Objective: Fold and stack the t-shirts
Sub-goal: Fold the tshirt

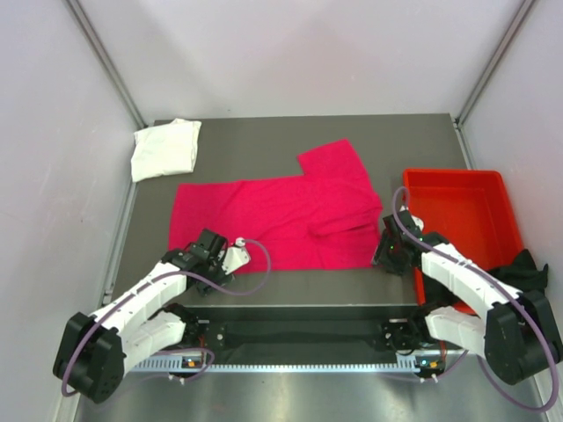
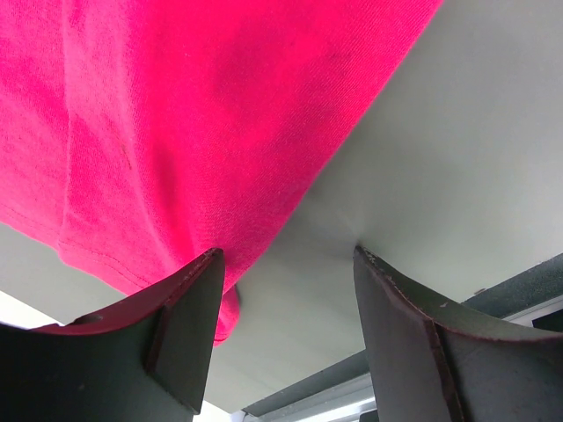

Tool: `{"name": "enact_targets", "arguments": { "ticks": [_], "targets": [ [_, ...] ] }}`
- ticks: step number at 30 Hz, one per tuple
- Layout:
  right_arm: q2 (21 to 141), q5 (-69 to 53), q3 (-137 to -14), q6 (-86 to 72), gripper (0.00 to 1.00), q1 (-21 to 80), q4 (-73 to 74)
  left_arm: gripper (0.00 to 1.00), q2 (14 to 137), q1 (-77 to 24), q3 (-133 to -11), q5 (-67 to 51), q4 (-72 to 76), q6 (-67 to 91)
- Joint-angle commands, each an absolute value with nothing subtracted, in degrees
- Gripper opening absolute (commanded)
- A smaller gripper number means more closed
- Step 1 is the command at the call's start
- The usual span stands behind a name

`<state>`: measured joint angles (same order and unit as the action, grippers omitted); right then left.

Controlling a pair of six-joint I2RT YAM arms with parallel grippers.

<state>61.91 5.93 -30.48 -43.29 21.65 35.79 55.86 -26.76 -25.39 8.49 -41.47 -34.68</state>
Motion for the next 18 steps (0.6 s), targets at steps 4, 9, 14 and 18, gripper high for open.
{"name": "enact_targets", "arguments": {
  "ticks": [4,9,14,18],
  "targets": [
    [63.18,6.59,-30.68,-45.44,0.49,22.06,30.78,0.66,57.48,-26.46,-19.25,7.29,-42.19,-34.80],
    [66.27,4.40,-31.29,-44.83,0.48,21.18,29.36,0.66,56.78,-26.46,-19.25,7.29,-42.19,-34.80],
    [64.43,6.24,-32.17,-44.30,0.47,21.01,32.08,0.66,56.43,-26.45,-21.18,7.29,-0.42,-34.80],
    [64.34,6.33,-31.38,-42.98,0.28,19.34,32.34,0.00,56.69,-26.37,-23.37,15.03,-32.34,-39.29]
  ]
}}
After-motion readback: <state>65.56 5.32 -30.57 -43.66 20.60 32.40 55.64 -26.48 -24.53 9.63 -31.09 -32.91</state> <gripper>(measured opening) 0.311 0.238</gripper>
